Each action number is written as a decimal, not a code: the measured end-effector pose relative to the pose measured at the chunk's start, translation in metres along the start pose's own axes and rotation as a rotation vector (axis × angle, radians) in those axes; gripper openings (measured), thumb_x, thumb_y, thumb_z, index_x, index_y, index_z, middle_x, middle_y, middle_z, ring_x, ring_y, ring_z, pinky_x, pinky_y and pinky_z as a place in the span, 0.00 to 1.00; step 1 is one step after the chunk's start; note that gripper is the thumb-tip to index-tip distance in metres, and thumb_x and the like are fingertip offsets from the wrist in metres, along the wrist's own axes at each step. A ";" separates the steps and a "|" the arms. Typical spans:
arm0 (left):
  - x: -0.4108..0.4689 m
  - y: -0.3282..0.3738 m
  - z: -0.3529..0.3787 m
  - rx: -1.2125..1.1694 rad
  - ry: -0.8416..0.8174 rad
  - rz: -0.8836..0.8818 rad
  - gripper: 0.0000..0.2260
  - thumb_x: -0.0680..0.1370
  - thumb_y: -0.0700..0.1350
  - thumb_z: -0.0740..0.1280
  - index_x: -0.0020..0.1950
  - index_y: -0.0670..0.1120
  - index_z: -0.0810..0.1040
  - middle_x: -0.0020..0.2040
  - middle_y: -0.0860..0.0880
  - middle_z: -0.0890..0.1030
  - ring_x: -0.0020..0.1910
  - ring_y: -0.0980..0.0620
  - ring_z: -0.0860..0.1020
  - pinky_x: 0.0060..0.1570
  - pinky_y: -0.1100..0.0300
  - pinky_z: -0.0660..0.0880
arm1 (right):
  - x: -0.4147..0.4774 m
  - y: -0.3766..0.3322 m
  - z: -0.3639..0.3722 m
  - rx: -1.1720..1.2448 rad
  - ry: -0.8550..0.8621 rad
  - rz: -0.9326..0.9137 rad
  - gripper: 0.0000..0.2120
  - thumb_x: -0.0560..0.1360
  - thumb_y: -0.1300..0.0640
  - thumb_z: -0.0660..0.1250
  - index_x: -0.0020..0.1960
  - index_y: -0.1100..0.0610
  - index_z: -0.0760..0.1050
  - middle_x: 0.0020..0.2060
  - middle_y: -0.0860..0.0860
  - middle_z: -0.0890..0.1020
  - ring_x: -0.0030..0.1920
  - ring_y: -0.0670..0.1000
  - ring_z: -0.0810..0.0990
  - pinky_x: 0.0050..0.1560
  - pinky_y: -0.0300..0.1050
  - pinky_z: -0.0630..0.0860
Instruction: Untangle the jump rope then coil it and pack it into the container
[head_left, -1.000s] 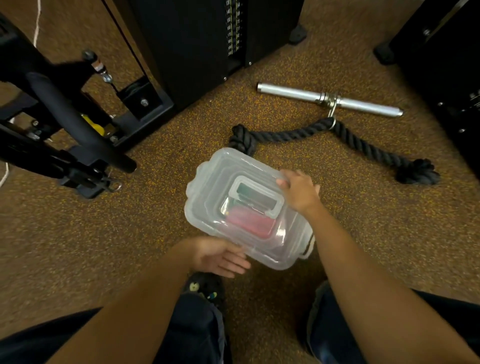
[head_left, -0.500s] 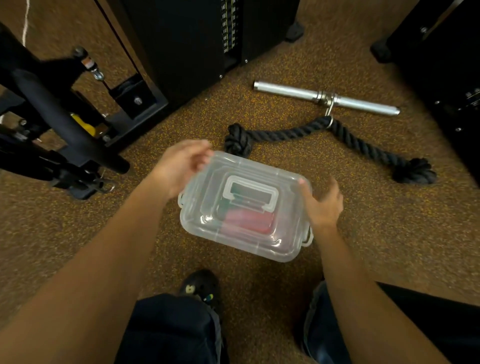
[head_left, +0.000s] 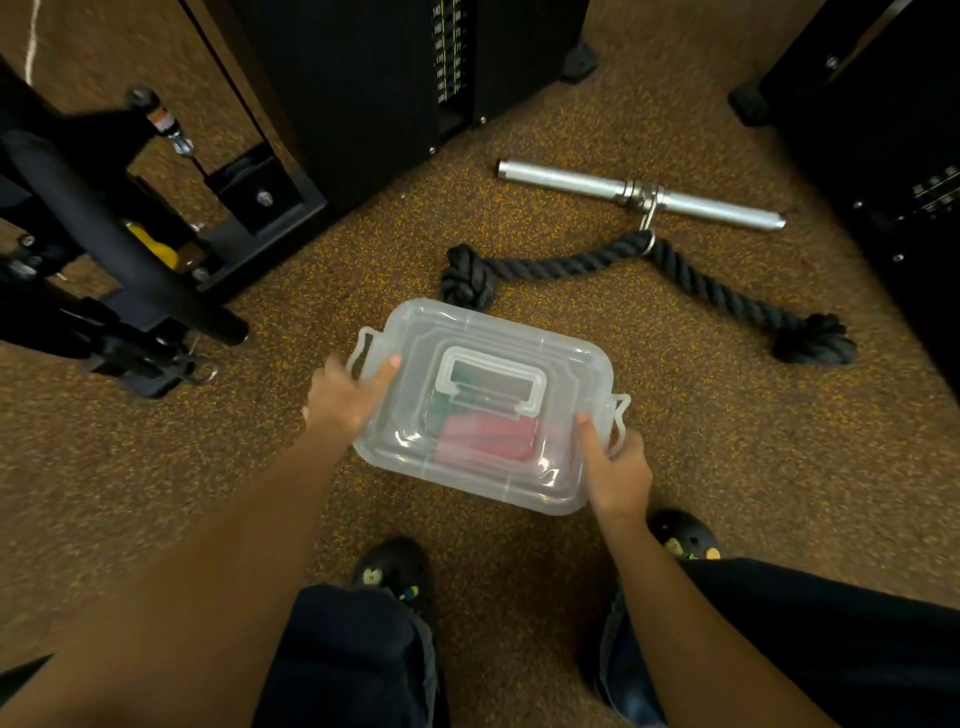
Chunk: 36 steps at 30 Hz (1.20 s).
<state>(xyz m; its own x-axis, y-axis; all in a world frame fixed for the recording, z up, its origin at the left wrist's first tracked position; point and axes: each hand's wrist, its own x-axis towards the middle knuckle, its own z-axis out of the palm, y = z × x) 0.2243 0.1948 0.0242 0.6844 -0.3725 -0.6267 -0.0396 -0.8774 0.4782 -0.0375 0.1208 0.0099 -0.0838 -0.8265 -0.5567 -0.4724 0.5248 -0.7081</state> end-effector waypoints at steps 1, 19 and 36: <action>-0.004 0.001 0.002 0.070 0.054 0.050 0.45 0.67 0.71 0.62 0.72 0.41 0.62 0.69 0.38 0.67 0.66 0.37 0.68 0.65 0.42 0.65 | -0.003 -0.002 0.003 -0.041 0.020 -0.024 0.23 0.74 0.45 0.65 0.65 0.55 0.68 0.46 0.47 0.76 0.49 0.52 0.77 0.47 0.43 0.70; -0.023 0.006 0.026 0.033 0.300 0.194 0.23 0.78 0.51 0.63 0.67 0.38 0.66 0.59 0.36 0.77 0.58 0.36 0.75 0.54 0.48 0.71 | -0.005 0.003 0.025 -0.308 0.208 -0.142 0.27 0.78 0.44 0.58 0.71 0.58 0.60 0.59 0.60 0.77 0.57 0.62 0.77 0.50 0.52 0.74; -0.051 0.042 0.023 0.266 0.132 0.313 0.27 0.80 0.43 0.56 0.76 0.39 0.49 0.76 0.37 0.53 0.74 0.39 0.55 0.71 0.47 0.55 | -0.023 -0.029 0.014 -0.250 0.165 -0.190 0.25 0.80 0.51 0.55 0.73 0.61 0.57 0.70 0.59 0.65 0.70 0.58 0.65 0.66 0.53 0.65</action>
<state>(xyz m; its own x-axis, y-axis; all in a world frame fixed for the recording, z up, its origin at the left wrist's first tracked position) 0.1708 0.1699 0.0621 0.6962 -0.6066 -0.3838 -0.4350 -0.7818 0.4467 -0.0098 0.1276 0.0374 -0.1049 -0.9373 -0.3324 -0.6917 0.3089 -0.6528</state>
